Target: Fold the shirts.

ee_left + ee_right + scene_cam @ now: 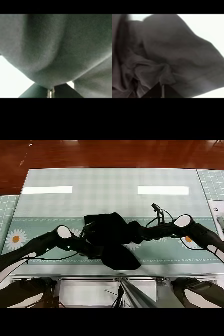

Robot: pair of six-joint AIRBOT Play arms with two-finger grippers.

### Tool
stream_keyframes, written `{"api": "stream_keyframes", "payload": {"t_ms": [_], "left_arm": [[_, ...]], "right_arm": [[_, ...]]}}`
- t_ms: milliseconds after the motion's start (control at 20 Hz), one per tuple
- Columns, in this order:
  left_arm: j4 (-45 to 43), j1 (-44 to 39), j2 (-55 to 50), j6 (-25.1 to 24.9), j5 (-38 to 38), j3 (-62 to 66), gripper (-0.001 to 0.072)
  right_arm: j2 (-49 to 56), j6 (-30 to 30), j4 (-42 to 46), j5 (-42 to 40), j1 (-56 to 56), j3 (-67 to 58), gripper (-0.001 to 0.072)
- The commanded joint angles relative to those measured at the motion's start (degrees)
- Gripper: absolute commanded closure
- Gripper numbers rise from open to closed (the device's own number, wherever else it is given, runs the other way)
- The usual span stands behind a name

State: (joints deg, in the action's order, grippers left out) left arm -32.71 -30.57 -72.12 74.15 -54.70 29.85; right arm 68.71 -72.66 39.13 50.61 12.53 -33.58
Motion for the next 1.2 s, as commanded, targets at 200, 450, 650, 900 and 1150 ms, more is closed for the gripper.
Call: {"api": "stream_keyframes", "payload": {"t_ms": [200,450,650,900,1150], "left_arm": [[-4.6,10.3,17.6,3.2,-5.1,5.8,0.0684],[-6.3,26.3,32.2,5.6,-10.7,24.7,0.0684],[-6.6,36.5,33.9,5.6,-17.3,45.1,0.0684],[-15.4,42.2,33.7,5.7,-29.7,64.3,0.0684],[-22.4,42.4,33.6,8.2,-36.0,79.7,0.0684]], "right_arm": [[-15.7,-0.1,0.4,0.6,-11.4,-8.2,0.0684],[-27.5,-0.1,0.4,0.5,-21.6,-21.7,0.0685],[-30.4,-0.2,0.4,0.4,-26.4,-34.4,0.0685],[-30.6,-0.8,1.2,1.4,-30.4,-49.3,0.0684],[-30.6,-5.9,9.1,5.2,-30.8,-61.7,0.0684]]}}
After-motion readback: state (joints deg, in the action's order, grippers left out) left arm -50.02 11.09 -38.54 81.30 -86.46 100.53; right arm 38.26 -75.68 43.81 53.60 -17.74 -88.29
